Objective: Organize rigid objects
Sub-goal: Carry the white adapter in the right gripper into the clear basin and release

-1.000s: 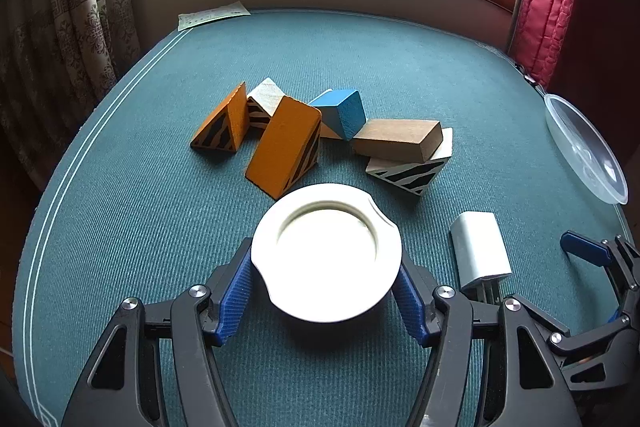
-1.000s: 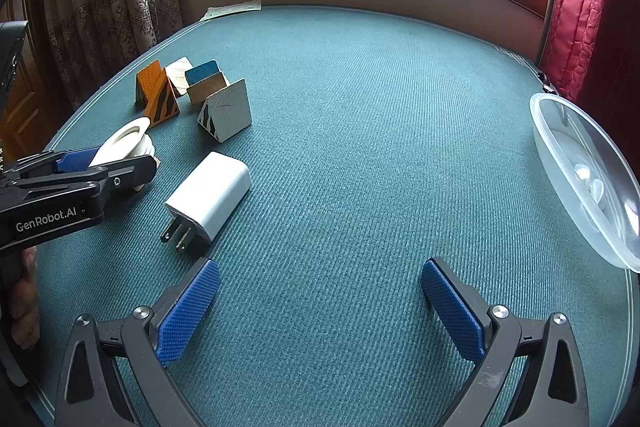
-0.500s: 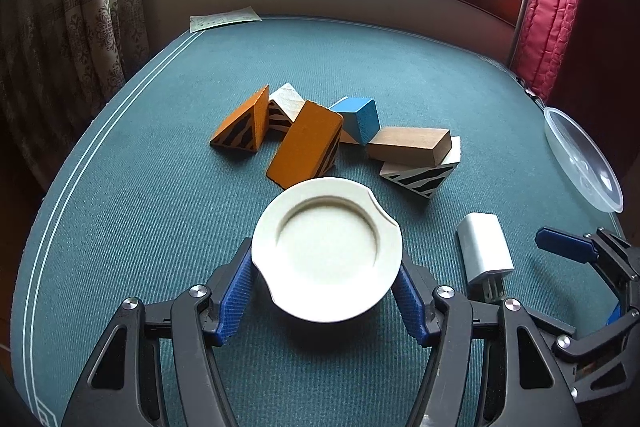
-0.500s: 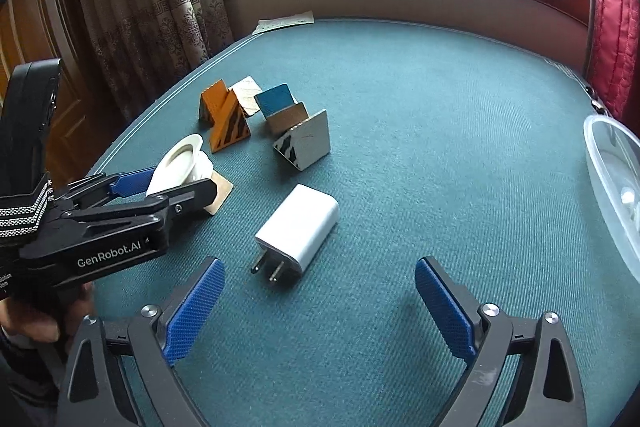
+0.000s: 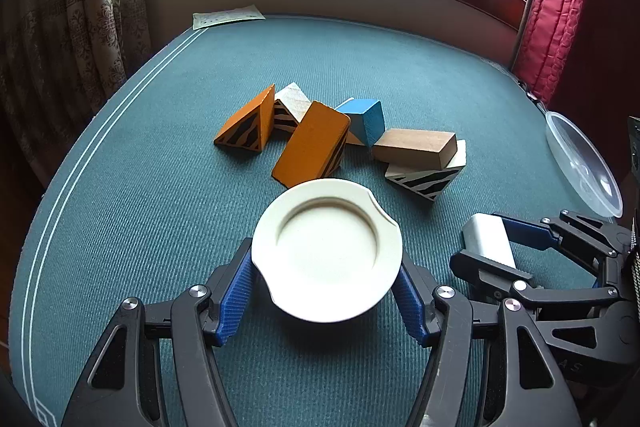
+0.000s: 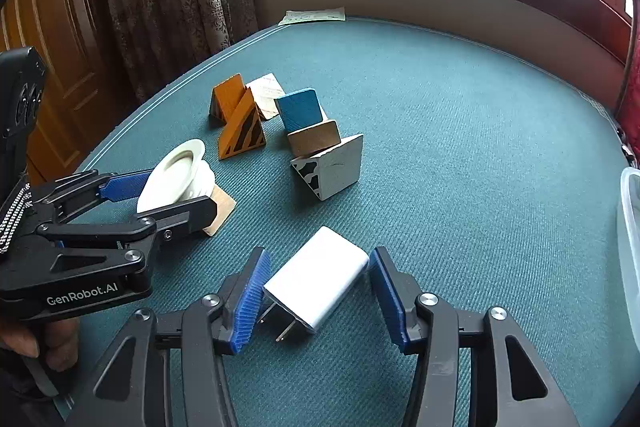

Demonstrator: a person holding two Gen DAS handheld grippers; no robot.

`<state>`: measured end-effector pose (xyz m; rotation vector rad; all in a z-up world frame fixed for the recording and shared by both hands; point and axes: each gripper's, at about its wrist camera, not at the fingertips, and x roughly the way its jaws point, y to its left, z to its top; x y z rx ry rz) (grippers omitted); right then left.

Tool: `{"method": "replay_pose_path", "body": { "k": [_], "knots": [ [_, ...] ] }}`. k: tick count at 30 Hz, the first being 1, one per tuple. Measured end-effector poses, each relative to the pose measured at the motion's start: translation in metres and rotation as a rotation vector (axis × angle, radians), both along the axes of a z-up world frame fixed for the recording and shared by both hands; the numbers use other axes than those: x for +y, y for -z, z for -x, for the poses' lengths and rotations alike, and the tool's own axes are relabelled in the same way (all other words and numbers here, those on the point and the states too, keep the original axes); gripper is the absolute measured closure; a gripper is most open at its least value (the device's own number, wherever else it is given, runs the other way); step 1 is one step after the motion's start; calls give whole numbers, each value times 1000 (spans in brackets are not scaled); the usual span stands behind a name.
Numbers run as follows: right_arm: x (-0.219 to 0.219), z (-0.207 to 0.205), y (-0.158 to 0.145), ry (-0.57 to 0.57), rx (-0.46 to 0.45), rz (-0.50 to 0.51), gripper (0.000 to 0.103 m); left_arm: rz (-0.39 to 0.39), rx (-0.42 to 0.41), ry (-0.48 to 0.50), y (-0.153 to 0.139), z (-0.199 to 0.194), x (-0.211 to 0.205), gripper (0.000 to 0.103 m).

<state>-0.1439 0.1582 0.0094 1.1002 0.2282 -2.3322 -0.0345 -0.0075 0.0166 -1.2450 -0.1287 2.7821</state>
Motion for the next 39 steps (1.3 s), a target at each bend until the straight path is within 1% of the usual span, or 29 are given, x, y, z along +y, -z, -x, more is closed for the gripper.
{"method": "replay_pose_path", "body": {
  "k": [8, 17, 22, 24, 27, 32, 39],
  "knots": [
    [7, -3, -3, 29, 4, 38, 51, 7, 7, -9, -1, 1, -1, 38],
    [26, -12, -17, 87, 23, 107, 51, 10, 4, -15, -2, 2, -2, 38],
    [35, -14, -20, 112, 25, 128, 51, 19, -4, -19, 0, 6, -1, 38],
    [39, -15, -20, 120, 25, 134, 51, 24, 1, -17, -1, 6, -1, 40],
    [46, -15, -22, 140, 23, 152, 51, 41, 13, -16, -2, 4, 2, 40],
    [68, -13, -28, 213, 38, 183, 51, 56, 35, -2, -5, -1, 9, 40],
    [114, -7, -39, 365, 82, 215, 51, 67, 48, 7, -8, -6, 16, 40]
  ]
}}
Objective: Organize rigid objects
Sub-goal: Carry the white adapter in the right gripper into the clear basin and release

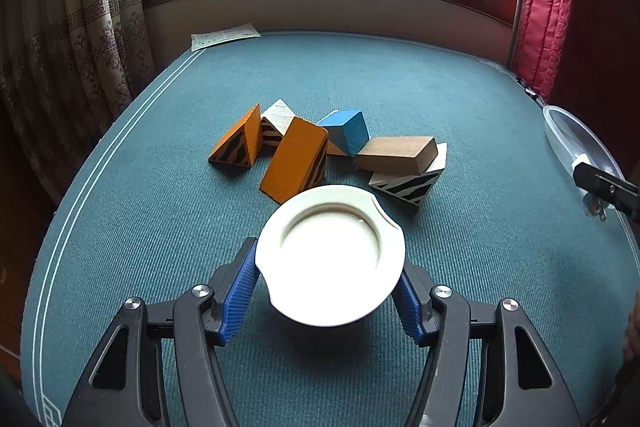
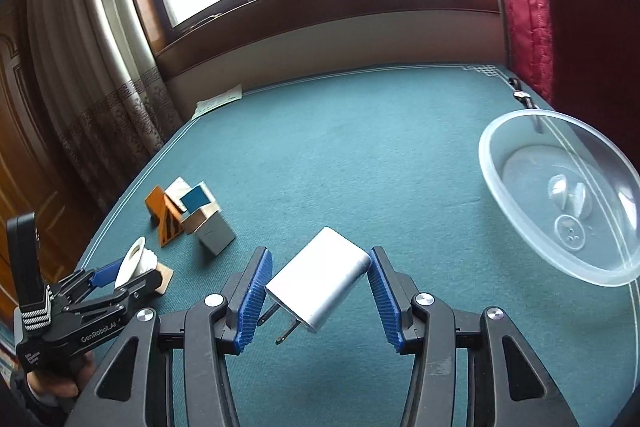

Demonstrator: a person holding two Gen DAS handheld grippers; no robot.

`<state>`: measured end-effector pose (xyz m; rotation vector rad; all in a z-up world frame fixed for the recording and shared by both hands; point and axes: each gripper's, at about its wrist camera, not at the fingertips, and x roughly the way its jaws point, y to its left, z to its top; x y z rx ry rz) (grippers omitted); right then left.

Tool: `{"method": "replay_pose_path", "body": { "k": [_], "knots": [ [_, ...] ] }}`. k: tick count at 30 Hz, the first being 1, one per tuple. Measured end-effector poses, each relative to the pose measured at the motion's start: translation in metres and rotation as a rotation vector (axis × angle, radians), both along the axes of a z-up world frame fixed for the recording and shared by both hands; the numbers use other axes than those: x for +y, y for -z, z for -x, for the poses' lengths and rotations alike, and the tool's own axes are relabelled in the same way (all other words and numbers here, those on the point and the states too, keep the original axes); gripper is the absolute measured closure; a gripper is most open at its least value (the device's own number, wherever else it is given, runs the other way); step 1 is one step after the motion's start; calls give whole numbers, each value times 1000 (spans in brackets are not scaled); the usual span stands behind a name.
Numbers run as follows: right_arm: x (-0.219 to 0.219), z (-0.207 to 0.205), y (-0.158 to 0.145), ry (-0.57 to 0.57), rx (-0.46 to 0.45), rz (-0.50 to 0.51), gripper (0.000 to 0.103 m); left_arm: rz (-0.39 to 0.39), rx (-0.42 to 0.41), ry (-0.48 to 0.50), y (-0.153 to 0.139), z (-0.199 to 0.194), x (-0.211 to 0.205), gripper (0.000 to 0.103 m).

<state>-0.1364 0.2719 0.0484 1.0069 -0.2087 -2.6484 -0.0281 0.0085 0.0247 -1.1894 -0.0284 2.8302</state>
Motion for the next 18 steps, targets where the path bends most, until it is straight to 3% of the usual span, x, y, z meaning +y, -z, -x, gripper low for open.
{"method": "replay_pose_path", "body": {
  "k": [18],
  "knots": [
    [122, 14, -14, 406, 44, 4, 51, 29, 4, 26, -6, -7, 20, 40]
  ]
}}
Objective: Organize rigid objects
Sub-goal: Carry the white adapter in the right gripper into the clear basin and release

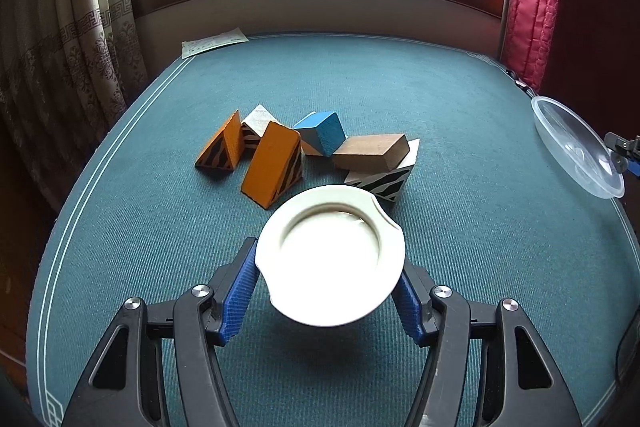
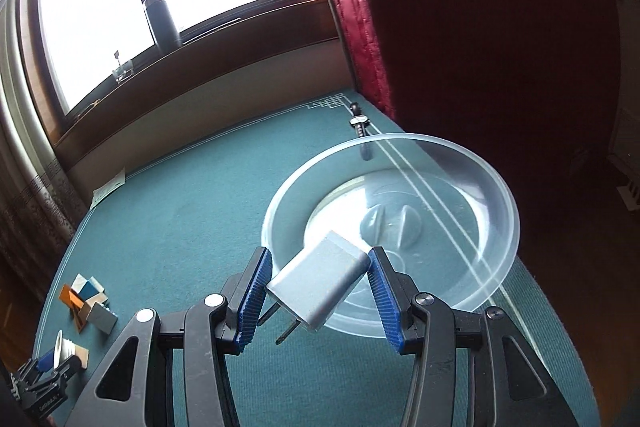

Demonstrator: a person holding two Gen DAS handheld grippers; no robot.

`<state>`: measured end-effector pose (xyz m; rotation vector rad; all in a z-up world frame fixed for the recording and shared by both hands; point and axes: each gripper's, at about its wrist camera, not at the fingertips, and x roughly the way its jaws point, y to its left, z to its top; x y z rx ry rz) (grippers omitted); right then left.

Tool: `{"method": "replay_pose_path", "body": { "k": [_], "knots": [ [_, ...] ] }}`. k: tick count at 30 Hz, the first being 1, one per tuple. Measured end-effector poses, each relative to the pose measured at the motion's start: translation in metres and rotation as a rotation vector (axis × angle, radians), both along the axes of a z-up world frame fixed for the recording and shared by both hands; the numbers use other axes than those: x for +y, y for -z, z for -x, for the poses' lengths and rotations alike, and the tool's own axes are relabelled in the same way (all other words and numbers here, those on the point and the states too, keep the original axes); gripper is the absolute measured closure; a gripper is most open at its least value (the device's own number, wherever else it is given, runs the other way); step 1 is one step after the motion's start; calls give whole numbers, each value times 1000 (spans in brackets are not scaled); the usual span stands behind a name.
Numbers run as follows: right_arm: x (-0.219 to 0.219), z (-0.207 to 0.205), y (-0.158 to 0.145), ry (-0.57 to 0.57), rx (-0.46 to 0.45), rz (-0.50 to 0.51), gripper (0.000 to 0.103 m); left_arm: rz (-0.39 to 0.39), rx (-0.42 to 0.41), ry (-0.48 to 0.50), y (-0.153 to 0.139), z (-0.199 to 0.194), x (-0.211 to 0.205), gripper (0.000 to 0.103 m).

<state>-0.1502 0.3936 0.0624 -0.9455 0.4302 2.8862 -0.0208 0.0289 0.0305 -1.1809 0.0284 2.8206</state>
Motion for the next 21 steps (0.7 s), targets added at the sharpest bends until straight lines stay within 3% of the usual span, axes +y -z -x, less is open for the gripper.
{"method": "replay_pose_path", "body": {
  "k": [13, 21],
  "knots": [
    [43, 12, 13, 125, -24, 2, 47, 21, 22, 27, -12, -2, 19, 40],
    [49, 8, 14, 136, -12, -1, 44, 34, 38, 67, -24, -2, 37, 40]
  ]
}}
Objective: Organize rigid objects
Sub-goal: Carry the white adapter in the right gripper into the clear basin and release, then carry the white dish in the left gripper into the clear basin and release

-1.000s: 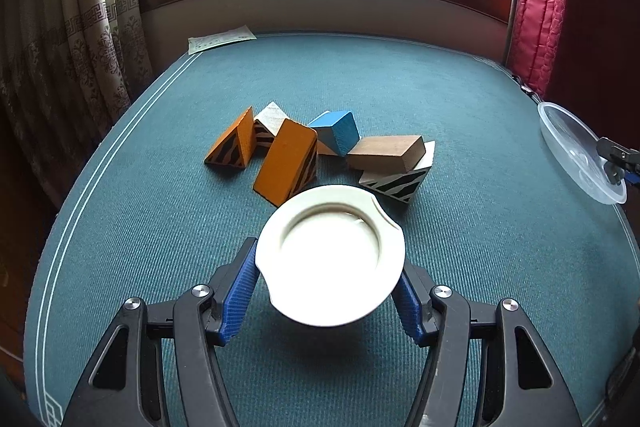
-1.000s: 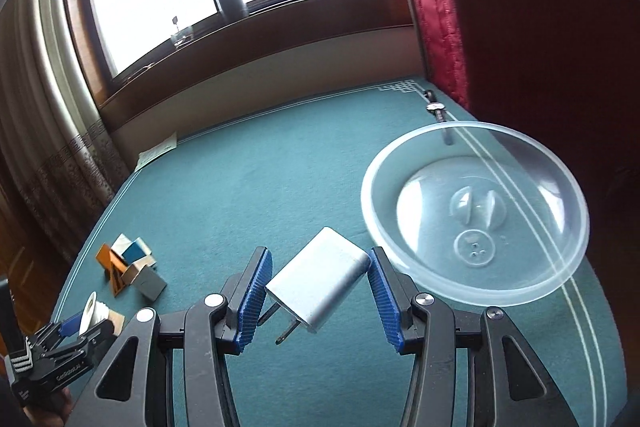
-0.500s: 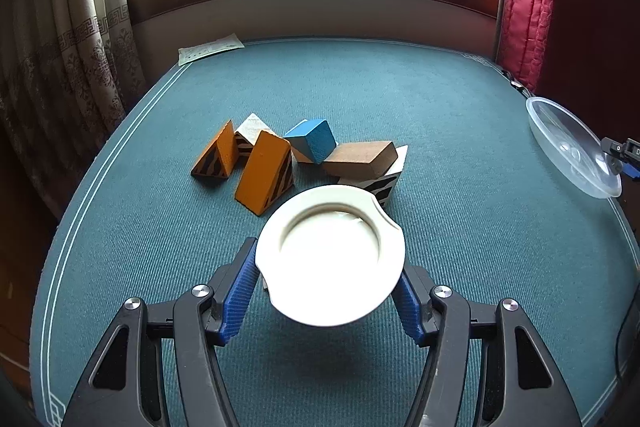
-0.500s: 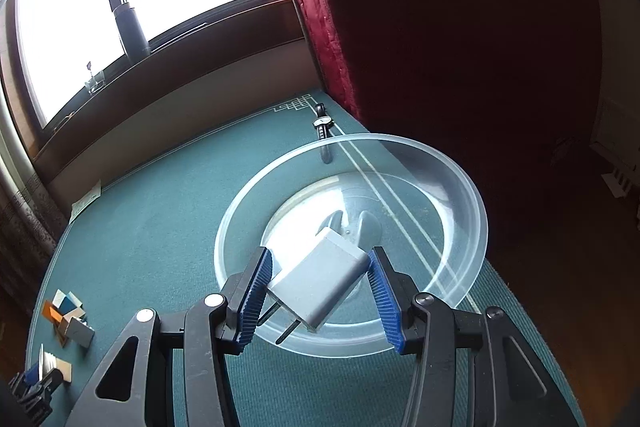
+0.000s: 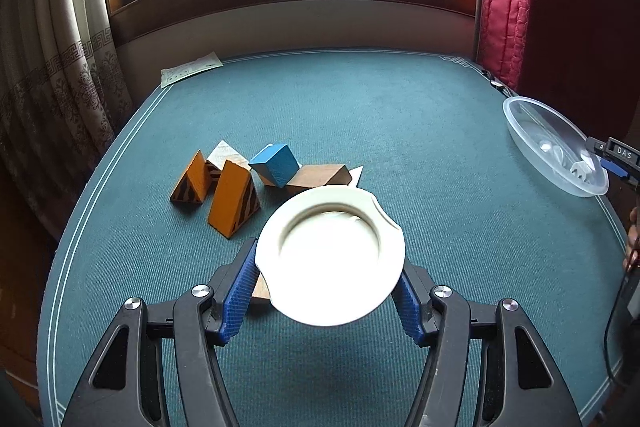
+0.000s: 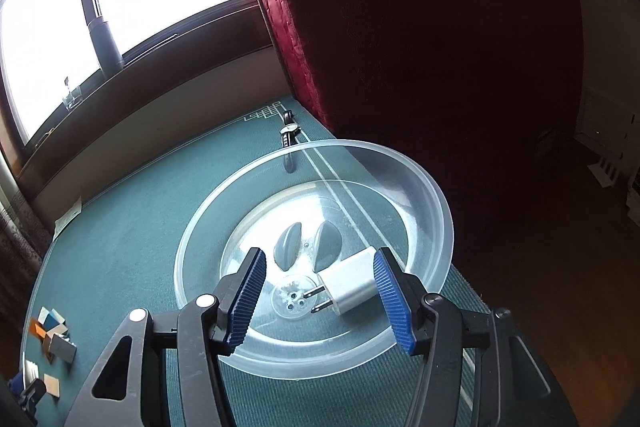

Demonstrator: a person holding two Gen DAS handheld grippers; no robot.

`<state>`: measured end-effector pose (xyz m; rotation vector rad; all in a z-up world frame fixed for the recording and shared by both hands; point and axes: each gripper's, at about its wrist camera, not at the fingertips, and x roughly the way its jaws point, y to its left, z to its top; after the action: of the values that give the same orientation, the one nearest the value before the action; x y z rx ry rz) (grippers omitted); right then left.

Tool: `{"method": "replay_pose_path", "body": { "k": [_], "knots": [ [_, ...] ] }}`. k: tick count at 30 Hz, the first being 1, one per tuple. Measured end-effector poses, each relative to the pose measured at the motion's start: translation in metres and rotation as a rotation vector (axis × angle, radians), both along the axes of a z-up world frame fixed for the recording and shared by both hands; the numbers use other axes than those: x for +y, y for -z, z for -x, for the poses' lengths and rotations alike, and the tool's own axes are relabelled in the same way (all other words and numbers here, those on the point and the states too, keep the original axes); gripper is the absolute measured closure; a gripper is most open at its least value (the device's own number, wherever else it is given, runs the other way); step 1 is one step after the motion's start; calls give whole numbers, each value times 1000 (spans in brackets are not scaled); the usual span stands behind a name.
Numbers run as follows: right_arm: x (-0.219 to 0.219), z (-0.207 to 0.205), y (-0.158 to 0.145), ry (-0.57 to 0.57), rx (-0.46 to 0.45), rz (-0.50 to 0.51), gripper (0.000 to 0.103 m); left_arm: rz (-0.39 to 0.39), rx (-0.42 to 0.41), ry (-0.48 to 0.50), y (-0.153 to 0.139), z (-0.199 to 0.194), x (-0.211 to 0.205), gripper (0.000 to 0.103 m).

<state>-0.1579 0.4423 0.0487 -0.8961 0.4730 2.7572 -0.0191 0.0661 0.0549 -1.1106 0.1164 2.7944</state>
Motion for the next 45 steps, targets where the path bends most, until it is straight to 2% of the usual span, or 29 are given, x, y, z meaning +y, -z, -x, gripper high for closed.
{"method": "replay_pose_path", "body": {
  "k": [14, 24, 30, 37, 45],
  "knots": [
    [14, -9, -8, -1, 20, -20, 35, 2, 20, 134, -25, 9, 58, 40],
    [27, -17, -9, 3, 14, -7, 34, 6, 18, 279, -35, 30, 127, 40],
    [36, -26, -12, 10, 22, -37, 30, 6, 35, 374, -42, 41, 177, 40],
    [52, -32, -5, 47, 23, -7, 30, -6, 44, 462, -36, 55, 225, 40],
    [61, -32, 1, 57, 22, 29, 30, -3, -2, 484, -19, 84, 258, 40]
  ]
}}
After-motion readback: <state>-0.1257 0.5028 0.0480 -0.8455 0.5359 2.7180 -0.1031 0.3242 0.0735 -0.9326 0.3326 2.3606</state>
